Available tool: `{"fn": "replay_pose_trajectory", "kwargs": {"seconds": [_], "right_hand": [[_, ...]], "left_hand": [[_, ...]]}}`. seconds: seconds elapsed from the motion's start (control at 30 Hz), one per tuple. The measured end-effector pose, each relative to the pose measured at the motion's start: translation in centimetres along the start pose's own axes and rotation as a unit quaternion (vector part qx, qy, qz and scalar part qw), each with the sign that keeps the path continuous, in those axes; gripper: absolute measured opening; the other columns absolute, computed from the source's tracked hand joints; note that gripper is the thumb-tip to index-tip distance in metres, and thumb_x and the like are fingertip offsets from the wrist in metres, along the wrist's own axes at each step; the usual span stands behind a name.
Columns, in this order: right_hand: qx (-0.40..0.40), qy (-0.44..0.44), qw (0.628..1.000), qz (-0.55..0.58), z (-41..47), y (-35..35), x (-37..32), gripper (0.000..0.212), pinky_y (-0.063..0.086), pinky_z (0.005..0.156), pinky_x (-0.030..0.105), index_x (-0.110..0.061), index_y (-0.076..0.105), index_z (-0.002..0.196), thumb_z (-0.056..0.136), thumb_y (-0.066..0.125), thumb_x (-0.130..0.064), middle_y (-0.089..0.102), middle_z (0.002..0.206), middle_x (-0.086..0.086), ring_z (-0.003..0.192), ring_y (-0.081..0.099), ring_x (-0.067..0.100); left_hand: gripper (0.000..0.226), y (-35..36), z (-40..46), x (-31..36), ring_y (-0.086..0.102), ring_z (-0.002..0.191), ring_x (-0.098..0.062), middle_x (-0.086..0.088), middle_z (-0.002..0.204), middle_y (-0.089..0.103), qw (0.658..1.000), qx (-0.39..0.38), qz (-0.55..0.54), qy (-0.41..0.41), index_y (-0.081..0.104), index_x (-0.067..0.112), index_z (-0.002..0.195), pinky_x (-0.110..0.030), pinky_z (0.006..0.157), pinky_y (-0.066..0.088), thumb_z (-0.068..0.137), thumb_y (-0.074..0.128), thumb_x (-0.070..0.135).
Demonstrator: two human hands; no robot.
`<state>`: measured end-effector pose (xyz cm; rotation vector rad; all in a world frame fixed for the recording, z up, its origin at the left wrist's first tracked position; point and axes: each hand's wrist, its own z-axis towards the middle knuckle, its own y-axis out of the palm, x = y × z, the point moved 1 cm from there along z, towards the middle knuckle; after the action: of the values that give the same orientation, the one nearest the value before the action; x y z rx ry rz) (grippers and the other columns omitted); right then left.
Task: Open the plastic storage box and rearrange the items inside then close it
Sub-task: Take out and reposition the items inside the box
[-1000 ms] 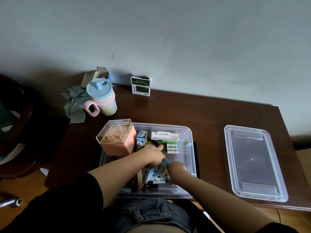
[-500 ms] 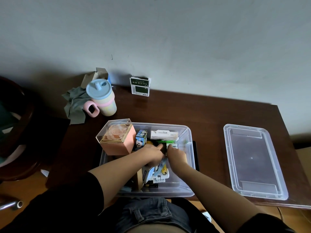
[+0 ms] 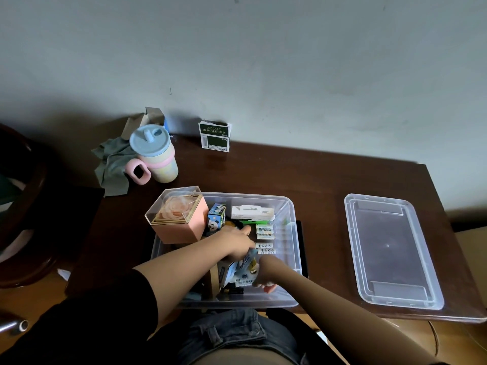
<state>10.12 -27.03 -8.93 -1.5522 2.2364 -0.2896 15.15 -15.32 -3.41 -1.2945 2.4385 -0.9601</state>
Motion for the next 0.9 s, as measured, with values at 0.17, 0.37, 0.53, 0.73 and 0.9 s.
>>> {"fn": "replay_pose_trajectory", "kwargs": {"seconds": [0.17, 0.37, 0.53, 0.73, 0.9], "right_hand": [[0.017, 0.017, 0.997, 0.077, 0.4, 1.0, 0.2, 0.032, 0.058, 0.081, 0.033, -0.004, 0.050, 0.110, 0.083, 0.067, 0.001, 0.069, 0.106, 0.018, 0.089, 0.070, 0.021], [0.001, 0.043, 0.977, 0.209, 0.5, 1.3, 0.4, 0.010, 0.052, 0.052, 0.022, -0.002, 0.057, 0.088, 0.090, 0.062, -0.011, 0.059, 0.065, 0.006, 0.050, 0.057, 0.011], [-0.005, 0.045, 0.975, 0.216, 0.3, 1.3, 0.0, 0.019, 0.052, 0.049, 0.021, -0.007, 0.057, 0.078, 0.084, 0.071, -0.018, 0.057, 0.061, 0.004, 0.051, 0.056, 0.011], [0.082, 0.000, 0.996, -0.021, 0.4, 1.2, -0.6, 0.030, 0.052, 0.066, 0.023, -0.016, 0.050, 0.068, 0.076, 0.079, -0.024, 0.067, 0.076, 0.001, 0.072, 0.067, 0.013], [0.115, -0.011, 0.976, -0.187, 0.5, 0.2, -0.9, 0.031, 0.052, 0.078, 0.031, -0.006, 0.063, 0.109, 0.082, 0.069, -0.019, 0.065, 0.106, 0.008, 0.106, 0.063, 0.025]], "left_hand": [[0.043, 0.0, 0.4, 0.4, 0.051, 0.115, -0.036, -0.013, 0.150, 0.020, 1.000, -0.009, -0.021, -0.018, 0.041, 0.028, 0.136, -0.037, 0.082, 0.039, 0.095, 0.034, 0.023], [0.074, 0.2, 0.4, 1.3, 0.052, 0.117, -0.037, -0.016, 0.148, 0.023, 0.999, 0.015, 0.019, -0.025, 0.039, 0.027, 0.136, -0.036, 0.087, 0.041, 0.078, 0.056, 0.070], [0.069, 0.4, 0.6, 2.0, 0.055, 0.113, -0.035, -0.017, 0.146, 0.023, 0.998, 0.038, 0.036, -0.043, 0.037, 0.024, 0.137, -0.034, 0.084, 0.044, 0.081, 0.068, 0.049], [0.061, 0.9, 0.8, 1.9, 0.049, 0.119, -0.037, -0.015, 0.148, 0.022, 0.997, 0.058, 0.004, -0.048, 0.040, 0.026, 0.136, -0.036, 0.090, 0.044, 0.083, 0.068, 0.035], [0.074, 0.9, 0.8, 1.7, 0.051, 0.115, -0.035, -0.014, 0.145, 0.024, 0.998, 0.040, 0.005, -0.041, 0.041, 0.026, 0.134, -0.034, 0.082, 0.045, 0.071, 0.079, 0.037]]}}
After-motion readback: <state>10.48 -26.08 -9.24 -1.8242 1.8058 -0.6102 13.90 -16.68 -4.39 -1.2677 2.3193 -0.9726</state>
